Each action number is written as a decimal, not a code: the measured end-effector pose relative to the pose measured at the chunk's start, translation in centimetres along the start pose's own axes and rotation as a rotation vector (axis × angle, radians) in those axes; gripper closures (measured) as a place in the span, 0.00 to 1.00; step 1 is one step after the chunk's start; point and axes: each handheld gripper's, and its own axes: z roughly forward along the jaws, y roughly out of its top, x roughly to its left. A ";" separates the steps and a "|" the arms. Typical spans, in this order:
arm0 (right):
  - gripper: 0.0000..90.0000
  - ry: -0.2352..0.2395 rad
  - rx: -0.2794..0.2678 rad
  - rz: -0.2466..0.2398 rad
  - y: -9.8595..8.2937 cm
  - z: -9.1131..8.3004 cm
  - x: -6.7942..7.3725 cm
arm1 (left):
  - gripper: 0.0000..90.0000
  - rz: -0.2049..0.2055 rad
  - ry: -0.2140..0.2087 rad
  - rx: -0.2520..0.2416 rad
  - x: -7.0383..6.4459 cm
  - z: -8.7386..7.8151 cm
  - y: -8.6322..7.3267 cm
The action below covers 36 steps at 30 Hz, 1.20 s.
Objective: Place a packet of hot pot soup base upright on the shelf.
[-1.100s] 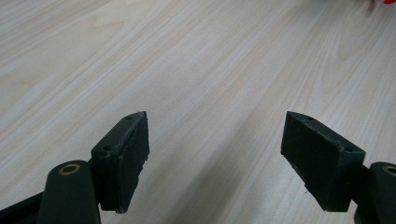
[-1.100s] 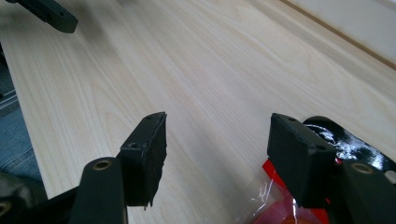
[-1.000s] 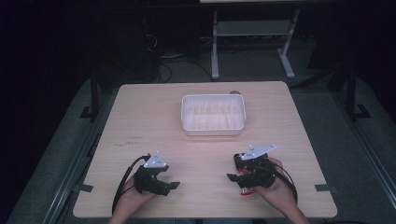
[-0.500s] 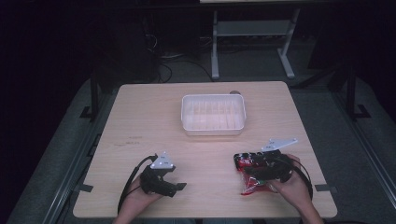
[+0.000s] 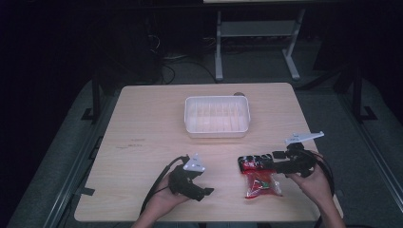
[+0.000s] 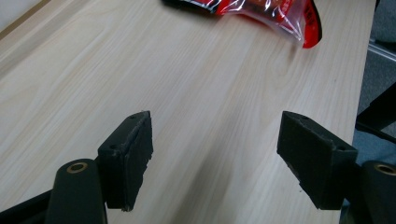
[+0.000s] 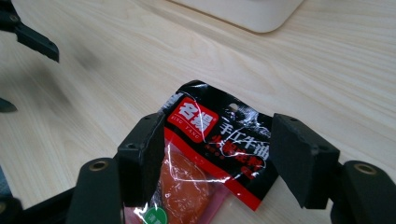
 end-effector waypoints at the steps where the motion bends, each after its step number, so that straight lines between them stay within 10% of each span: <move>1: 0.39 0.003 -0.003 0.003 0.0 -0.1 -0.2 | 0.29 0.004 -0.004 0.003 -0.1 0.3 0.4; 22: 0.40 -0.003 -0.007 0.023 2.4 0.0 -2.4 | 0.36 0.058 -0.059 0.036 -1.5 4.4 6.2; 36: 0.42 -0.037 0.090 0.070 2.0 1.1 -2.5 | 0.34 0.106 -0.058 0.074 -3.2 7.0 8.8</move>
